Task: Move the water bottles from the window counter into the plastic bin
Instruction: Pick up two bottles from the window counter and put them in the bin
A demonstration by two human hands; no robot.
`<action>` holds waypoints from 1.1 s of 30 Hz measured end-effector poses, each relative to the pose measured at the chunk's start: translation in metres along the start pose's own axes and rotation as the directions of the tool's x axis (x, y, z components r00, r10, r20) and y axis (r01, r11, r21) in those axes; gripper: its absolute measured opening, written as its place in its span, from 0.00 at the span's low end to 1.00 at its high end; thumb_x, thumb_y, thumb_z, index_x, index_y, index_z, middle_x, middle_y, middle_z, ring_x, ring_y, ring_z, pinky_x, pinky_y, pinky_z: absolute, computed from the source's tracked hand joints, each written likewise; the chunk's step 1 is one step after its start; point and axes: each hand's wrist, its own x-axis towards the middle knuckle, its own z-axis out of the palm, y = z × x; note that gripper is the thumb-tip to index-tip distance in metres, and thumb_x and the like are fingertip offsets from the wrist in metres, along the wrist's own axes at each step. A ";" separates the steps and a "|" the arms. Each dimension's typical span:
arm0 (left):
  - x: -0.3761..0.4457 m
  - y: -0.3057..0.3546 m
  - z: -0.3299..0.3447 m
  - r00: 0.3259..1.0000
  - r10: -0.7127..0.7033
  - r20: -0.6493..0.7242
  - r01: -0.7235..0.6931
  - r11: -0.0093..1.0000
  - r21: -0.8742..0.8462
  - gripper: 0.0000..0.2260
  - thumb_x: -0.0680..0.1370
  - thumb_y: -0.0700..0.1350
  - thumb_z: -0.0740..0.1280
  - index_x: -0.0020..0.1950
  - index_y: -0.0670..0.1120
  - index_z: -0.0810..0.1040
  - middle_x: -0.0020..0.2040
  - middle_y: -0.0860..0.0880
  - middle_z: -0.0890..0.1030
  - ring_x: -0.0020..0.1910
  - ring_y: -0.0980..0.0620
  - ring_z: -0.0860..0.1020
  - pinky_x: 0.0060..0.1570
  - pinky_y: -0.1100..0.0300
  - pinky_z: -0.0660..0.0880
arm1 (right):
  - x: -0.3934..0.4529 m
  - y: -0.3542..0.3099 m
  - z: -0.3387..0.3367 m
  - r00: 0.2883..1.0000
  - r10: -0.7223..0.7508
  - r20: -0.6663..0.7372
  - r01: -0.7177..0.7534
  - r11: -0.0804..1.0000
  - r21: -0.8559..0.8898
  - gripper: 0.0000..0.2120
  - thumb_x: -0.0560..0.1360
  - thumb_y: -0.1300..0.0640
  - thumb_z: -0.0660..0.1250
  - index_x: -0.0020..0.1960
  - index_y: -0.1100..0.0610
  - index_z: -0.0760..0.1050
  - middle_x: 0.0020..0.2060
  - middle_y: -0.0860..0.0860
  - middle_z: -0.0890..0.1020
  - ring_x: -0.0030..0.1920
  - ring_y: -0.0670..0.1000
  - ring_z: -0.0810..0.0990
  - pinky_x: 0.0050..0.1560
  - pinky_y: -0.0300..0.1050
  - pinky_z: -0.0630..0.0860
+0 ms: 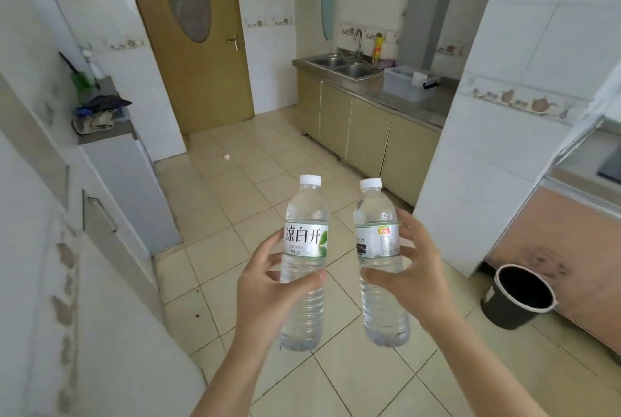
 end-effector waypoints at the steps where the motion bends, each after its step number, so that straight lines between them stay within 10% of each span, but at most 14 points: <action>1: 0.018 0.002 0.006 1.000 0.006 0.016 -0.006 1.000 0.002 0.32 0.60 0.43 0.84 0.53 0.71 0.75 0.46 0.57 0.86 0.42 0.59 0.83 0.43 0.62 0.78 | 0.015 0.002 0.001 1.000 0.000 -0.020 0.000 1.000 -0.002 0.45 0.58 0.64 0.81 0.63 0.33 0.63 0.52 0.35 0.76 0.47 0.32 0.77 0.41 0.33 0.74; 22: 0.354 0.025 0.222 0.991 0.041 0.129 -0.042 0.999 0.006 0.34 0.60 0.46 0.84 0.60 0.66 0.75 0.48 0.56 0.85 0.40 0.61 0.82 0.36 0.70 0.75 | 0.373 0.082 -0.044 0.990 0.021 -0.142 -0.026 0.999 -0.033 0.45 0.58 0.63 0.81 0.64 0.35 0.65 0.53 0.34 0.77 0.50 0.39 0.79 0.49 0.48 0.80; 33: 0.517 0.042 0.324 0.994 0.022 0.109 -0.026 0.999 0.032 0.34 0.55 0.51 0.83 0.54 0.74 0.73 0.51 0.57 0.83 0.43 0.63 0.81 0.43 0.63 0.76 | 0.560 0.111 -0.070 0.993 0.039 -0.108 -0.044 0.998 -0.047 0.44 0.59 0.67 0.80 0.62 0.35 0.64 0.46 0.33 0.79 0.45 0.33 0.78 0.43 0.35 0.73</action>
